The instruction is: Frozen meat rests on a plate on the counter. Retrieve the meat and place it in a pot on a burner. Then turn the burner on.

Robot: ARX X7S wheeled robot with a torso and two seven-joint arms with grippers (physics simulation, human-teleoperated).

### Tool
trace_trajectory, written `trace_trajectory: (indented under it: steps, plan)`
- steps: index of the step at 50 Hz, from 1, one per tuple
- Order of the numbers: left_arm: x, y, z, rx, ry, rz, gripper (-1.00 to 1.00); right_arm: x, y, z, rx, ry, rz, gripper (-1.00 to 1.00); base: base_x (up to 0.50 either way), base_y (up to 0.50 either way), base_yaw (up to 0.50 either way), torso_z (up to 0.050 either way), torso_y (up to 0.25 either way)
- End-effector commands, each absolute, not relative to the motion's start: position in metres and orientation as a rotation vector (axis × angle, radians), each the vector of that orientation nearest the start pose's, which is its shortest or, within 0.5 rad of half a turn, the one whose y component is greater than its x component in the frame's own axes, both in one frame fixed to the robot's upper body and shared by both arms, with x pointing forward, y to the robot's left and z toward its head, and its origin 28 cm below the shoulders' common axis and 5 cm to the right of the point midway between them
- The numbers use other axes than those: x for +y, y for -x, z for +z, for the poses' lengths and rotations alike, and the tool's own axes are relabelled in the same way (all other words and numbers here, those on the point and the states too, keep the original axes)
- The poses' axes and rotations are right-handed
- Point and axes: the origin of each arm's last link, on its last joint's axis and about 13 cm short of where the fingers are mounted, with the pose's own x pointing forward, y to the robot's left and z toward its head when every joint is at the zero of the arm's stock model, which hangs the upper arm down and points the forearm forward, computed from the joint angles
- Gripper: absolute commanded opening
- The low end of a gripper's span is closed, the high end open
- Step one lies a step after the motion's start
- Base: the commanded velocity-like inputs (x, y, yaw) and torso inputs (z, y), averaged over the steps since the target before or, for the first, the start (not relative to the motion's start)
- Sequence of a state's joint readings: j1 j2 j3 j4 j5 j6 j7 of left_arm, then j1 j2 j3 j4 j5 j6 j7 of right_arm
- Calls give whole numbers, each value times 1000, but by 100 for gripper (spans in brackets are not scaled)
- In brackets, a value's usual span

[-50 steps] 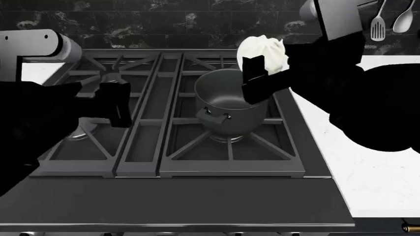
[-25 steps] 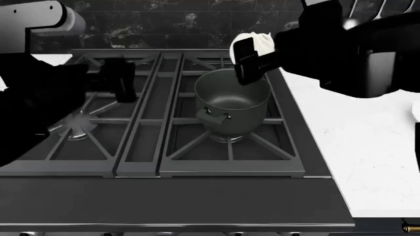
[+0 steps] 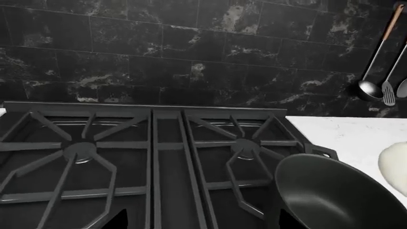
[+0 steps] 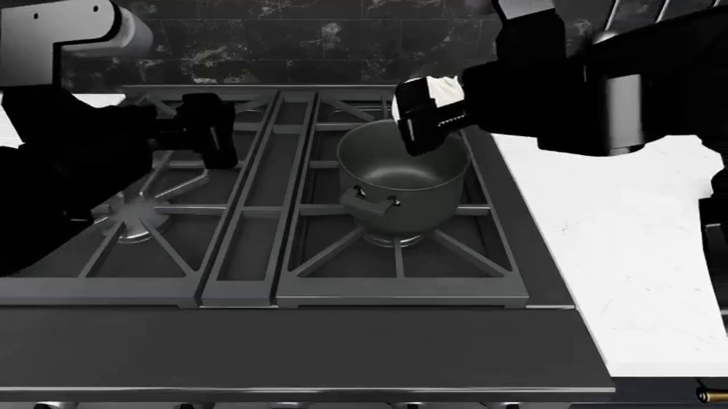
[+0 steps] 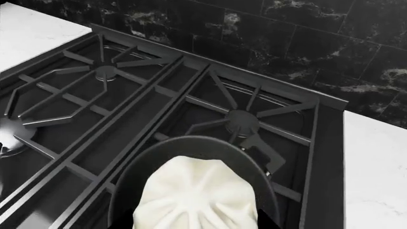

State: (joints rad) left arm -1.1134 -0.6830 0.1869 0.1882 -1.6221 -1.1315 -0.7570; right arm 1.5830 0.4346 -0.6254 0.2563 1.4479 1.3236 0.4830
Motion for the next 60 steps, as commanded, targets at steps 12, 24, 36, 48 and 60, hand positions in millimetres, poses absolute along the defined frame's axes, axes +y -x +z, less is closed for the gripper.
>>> trace_trajectory:
  steps: [12,24,36,48,60]
  plan:
    - [268,-270,297,174,129,-199,100,-95,-337,350,419,167,432,-100,0,0,0,0,0]
    - [272,-276,290,188,139,-186,100,-90,-353,338,458,168,447,-100,0,0,0,0,0]
    - [274,-277,286,200,137,-174,100,-88,-360,325,489,168,457,-100,0,0,0,0,0]
    - [274,-276,286,204,134,-167,100,-89,-361,316,512,168,457,-100,0,0,0,0,0]
    - [277,-276,283,210,140,-159,100,-86,-364,311,527,171,462,-100,0,0,0,0,0]
